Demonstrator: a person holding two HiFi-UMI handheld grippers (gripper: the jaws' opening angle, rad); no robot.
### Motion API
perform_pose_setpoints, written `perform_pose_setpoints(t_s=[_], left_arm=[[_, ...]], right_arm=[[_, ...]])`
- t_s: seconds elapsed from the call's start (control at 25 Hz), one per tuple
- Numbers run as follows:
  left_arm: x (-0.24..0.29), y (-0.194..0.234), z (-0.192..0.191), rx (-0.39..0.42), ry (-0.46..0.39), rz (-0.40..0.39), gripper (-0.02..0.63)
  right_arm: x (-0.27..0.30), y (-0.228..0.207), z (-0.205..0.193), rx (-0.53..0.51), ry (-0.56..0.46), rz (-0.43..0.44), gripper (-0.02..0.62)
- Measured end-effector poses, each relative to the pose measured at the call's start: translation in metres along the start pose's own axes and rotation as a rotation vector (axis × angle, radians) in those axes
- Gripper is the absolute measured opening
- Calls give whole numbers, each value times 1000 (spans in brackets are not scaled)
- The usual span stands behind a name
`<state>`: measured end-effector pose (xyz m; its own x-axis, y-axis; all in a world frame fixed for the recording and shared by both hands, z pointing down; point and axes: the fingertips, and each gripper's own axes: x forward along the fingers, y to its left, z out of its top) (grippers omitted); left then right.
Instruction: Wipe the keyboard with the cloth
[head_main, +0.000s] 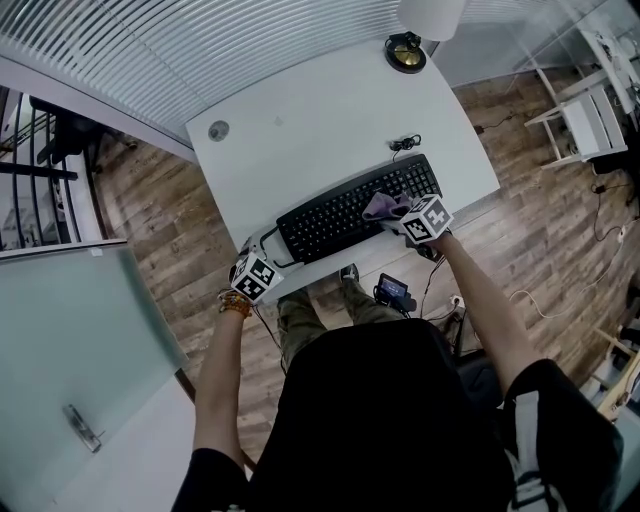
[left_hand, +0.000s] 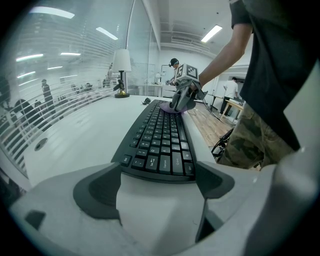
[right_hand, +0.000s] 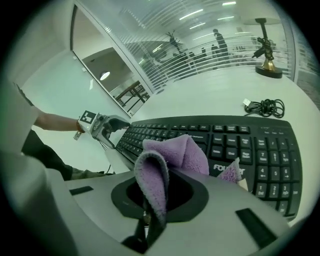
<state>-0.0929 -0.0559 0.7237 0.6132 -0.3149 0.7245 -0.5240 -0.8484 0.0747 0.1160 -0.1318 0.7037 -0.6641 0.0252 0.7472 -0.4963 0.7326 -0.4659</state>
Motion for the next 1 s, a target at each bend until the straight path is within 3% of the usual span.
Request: perform_pose_setpoints(t_s=[0.56,1.0], left_arm=[[0,0,2,-3,8,3,456],[1,1,1,0,-2,8,456]], right_arm=[[73,105,16,-83,67,140,35],[127,169,29,-50,116,240,35]])
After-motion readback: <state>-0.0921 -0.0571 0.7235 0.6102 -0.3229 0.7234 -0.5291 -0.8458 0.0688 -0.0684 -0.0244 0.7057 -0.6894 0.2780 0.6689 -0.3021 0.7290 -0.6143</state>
